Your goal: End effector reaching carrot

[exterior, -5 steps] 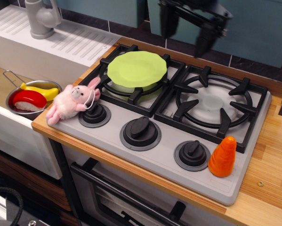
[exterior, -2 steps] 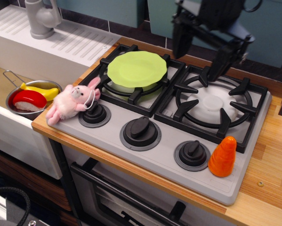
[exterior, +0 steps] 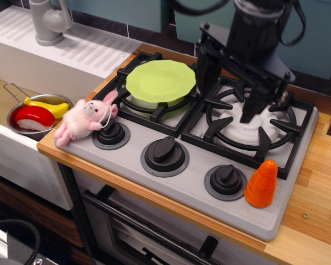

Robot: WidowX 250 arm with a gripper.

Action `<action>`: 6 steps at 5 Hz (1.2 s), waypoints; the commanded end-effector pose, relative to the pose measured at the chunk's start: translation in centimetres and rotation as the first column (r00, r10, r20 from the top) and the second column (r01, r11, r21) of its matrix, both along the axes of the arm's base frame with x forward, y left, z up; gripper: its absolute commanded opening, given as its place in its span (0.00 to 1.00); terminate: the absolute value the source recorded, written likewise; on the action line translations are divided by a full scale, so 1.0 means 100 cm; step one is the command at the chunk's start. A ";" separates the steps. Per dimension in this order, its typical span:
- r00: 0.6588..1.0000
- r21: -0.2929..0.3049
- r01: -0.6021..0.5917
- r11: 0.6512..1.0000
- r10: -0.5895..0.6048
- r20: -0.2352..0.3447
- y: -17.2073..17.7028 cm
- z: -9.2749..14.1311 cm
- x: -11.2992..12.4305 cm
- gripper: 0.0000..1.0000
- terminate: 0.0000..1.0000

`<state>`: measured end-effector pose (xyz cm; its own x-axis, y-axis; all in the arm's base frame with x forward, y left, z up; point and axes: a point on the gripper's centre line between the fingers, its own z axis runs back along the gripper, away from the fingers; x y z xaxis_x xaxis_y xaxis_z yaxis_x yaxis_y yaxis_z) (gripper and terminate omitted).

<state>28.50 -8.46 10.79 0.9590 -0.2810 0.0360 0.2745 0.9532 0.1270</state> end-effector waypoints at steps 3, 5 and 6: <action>0.995 -0.035 -0.025 0.999 0.028 0.092 -0.059 0.007 -0.006 1.00 0.00; 0.992 -0.034 -0.024 0.999 0.028 0.120 -0.073 -0.010 -0.013 1.00 0.00; 0.991 -0.030 -0.015 0.999 0.019 0.135 -0.072 -0.020 -0.020 1.00 0.00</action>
